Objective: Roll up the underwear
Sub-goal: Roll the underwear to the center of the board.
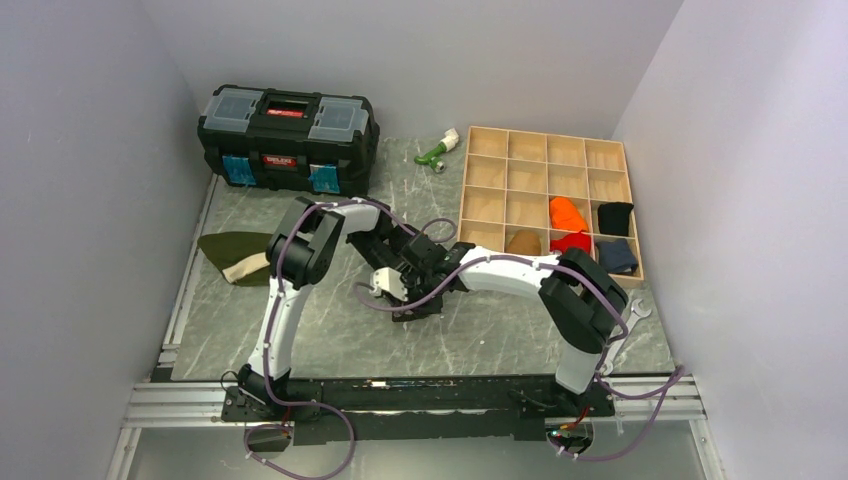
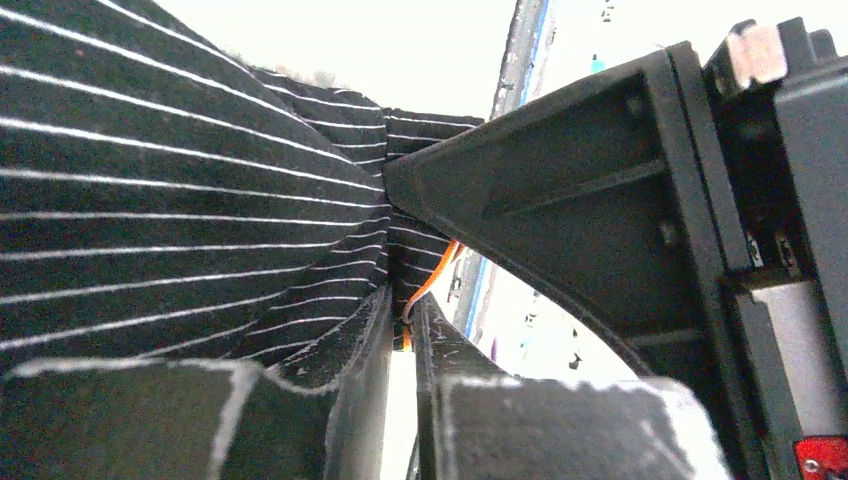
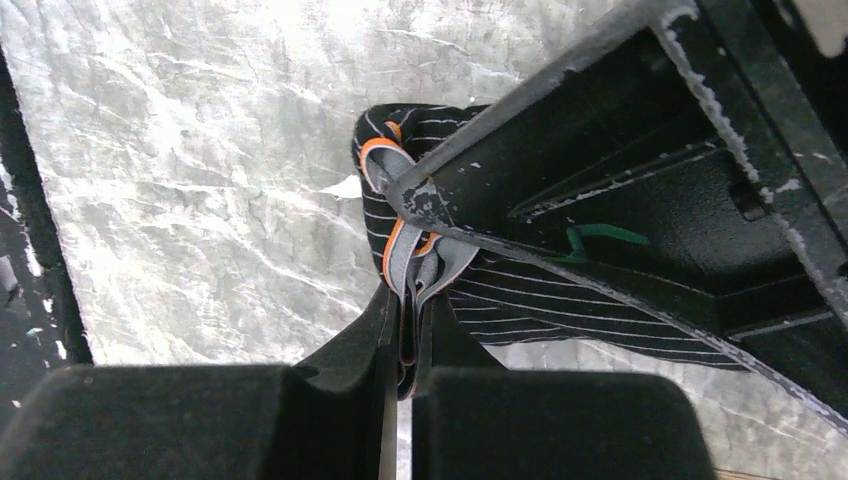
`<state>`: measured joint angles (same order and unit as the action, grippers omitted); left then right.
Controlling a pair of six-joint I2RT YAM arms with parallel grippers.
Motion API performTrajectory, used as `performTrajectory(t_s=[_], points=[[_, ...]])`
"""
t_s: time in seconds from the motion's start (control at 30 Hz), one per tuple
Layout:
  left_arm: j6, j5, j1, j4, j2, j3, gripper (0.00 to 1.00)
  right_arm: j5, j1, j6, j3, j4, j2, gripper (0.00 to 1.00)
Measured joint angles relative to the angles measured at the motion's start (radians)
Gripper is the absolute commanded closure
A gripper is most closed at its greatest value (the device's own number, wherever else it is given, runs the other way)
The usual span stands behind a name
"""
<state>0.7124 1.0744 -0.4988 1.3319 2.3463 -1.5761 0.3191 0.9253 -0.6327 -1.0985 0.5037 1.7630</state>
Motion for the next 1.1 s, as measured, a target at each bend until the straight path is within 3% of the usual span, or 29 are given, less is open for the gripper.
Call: performTrajectory(t_s=[0.6,0.87,1.1], points=[[-0.026,-0.065,0.029,-0.097,-0.127,0.095,0.58,0.057,-0.037,0.038,-0.017,0.033,0.005,1.00],[-0.020,-0.087,0.092,-0.098,-0.199,0.130,0.56,0.065,-0.042,0.050,-0.030,0.062,0.005,1.00],[-0.046,-0.130,0.192,-0.170,-0.360,0.242,0.56,0.123,-0.072,0.050,-0.064,0.110,0.038,1.00]])
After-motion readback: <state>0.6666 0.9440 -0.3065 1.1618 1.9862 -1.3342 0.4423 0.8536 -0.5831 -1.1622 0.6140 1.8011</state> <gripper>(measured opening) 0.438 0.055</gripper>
